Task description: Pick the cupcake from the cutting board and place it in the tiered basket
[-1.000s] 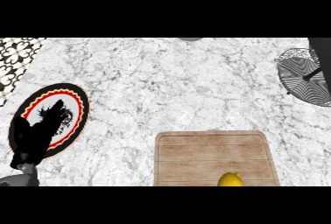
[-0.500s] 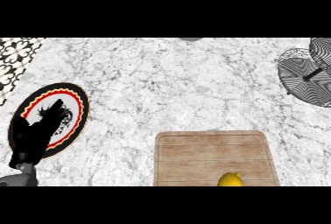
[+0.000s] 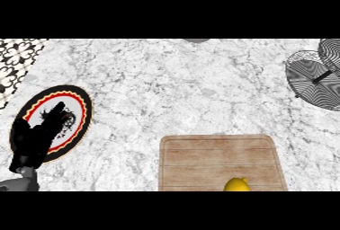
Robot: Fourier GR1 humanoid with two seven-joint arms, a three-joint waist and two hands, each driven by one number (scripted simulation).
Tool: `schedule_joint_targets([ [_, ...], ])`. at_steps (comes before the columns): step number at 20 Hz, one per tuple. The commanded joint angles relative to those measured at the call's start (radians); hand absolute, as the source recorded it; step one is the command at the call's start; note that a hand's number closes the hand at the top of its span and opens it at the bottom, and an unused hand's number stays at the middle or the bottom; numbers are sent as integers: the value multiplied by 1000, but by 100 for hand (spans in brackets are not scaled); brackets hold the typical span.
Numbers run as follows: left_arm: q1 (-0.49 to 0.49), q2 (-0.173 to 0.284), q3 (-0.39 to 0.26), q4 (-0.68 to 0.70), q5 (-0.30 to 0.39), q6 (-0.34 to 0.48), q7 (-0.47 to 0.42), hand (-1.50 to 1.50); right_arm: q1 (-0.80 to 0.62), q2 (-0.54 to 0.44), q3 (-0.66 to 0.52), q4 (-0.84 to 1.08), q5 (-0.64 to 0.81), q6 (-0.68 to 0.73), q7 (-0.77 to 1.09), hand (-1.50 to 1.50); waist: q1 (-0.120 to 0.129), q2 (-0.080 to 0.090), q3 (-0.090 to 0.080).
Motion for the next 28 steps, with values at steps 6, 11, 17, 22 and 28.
schedule_joint_targets([
  [6,3,14,12,-9,9,-16,-7,0,-30,-53,23,53,25,158,-103,150,9,6,2],
  [11,21,-18,-15,-29,-10,3,-3,0,-39,-39,-61,85,-60,248,-6,150,-1,1,2],
  [17,41,-8,-1,-18,2,-11,-10,0,12,-52,-121,114,-126,374,131,-150,-2,1,2],
  [22,17,2,14,-27,8,-7,10,0,79,-58,-174,42,-187,235,118,-150,-16,-4,3],
  [28,32,3,16,-15,10,-20,-18,0,48,-58,-165,-66,-175,65,137,-150,-12,-6,2],
])
